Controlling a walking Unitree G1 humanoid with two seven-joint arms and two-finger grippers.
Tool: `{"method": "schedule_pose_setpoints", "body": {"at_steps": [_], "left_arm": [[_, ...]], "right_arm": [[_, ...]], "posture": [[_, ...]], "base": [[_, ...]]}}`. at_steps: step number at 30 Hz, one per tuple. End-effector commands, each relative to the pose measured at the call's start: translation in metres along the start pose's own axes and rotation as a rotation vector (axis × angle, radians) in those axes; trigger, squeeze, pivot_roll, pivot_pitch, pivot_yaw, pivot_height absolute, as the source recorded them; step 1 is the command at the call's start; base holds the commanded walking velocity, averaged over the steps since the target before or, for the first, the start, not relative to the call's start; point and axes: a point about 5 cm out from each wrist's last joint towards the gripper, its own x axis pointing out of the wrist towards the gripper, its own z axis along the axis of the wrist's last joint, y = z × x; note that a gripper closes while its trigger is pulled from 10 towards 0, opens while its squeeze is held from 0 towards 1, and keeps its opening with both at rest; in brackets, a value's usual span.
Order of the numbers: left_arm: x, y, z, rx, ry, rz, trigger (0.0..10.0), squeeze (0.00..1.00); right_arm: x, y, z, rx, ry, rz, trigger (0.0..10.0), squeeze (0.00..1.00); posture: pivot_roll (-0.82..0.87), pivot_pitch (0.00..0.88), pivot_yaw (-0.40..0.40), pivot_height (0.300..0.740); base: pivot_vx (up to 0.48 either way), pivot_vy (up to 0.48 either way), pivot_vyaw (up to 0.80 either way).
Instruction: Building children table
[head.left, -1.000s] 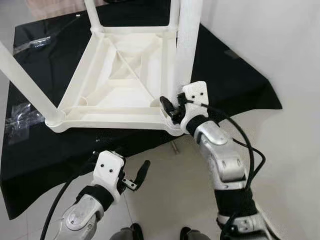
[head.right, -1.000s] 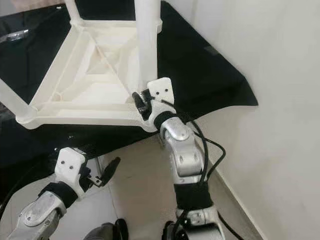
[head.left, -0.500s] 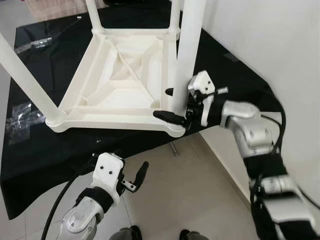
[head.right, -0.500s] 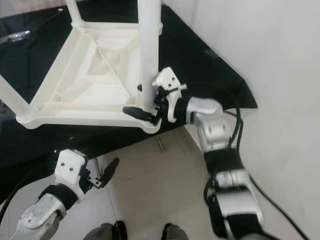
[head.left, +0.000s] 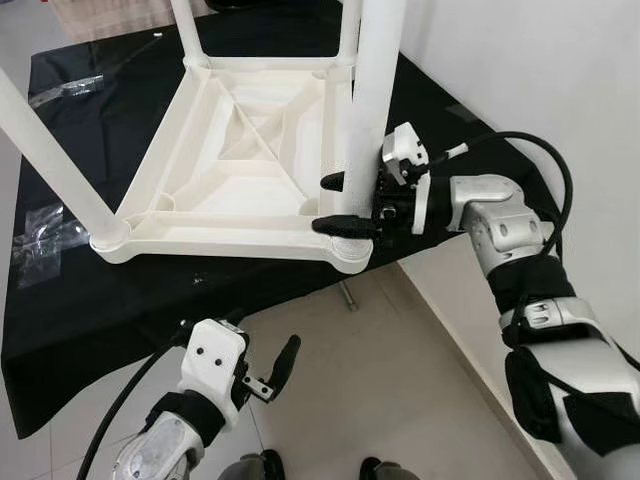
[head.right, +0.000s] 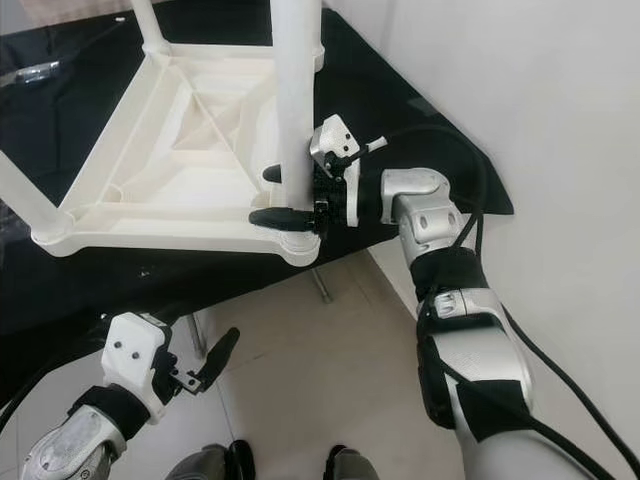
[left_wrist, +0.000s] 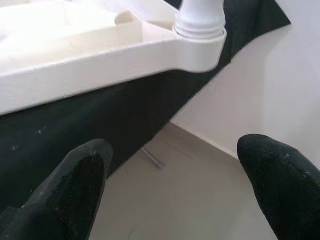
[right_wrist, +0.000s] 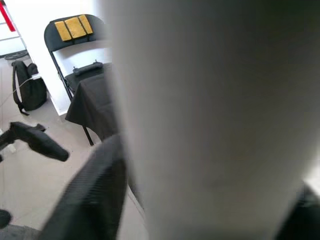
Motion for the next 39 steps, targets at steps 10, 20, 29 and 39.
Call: {"method": "schedule_pose_setpoints", "body": {"at_steps": [10,20,29,39], "left_arm": [[-0.006,-0.002,-0.001,0.003,0.038,-0.014,10.0,0.00],[-0.004,-0.001,-0.001,0.012,0.034,0.005,10.0,0.00],[0.012,0.009,-0.004,0.026,0.023,0.010,10.0,0.00],[0.022,0.010,-0.007,0.026,0.014,0.013,10.0,0.00]], "right_arm": [[-0.010,-0.006,-0.016,-0.023,0.057,-0.134,0.0,0.00],[-0.014,0.057,-0.052,0.142,0.156,-1.093,0.0,0.00],[0.042,0.057,-0.029,0.167,-0.046,-0.980,10.0,0.00],[0.032,0.061,-0.022,0.145,-0.132,-0.587,10.0,1.00]], "posture": [[0.08,0.289,-0.001,0.740],[0.08,0.284,-0.009,0.740],[0.05,0.218,0.017,0.740],[0.04,0.193,0.018,0.740]], "base": [[0.000,0.000,0.00],[0.000,0.000,0.00],[0.000,0.000,0.00],[0.000,0.000,0.00]]}}
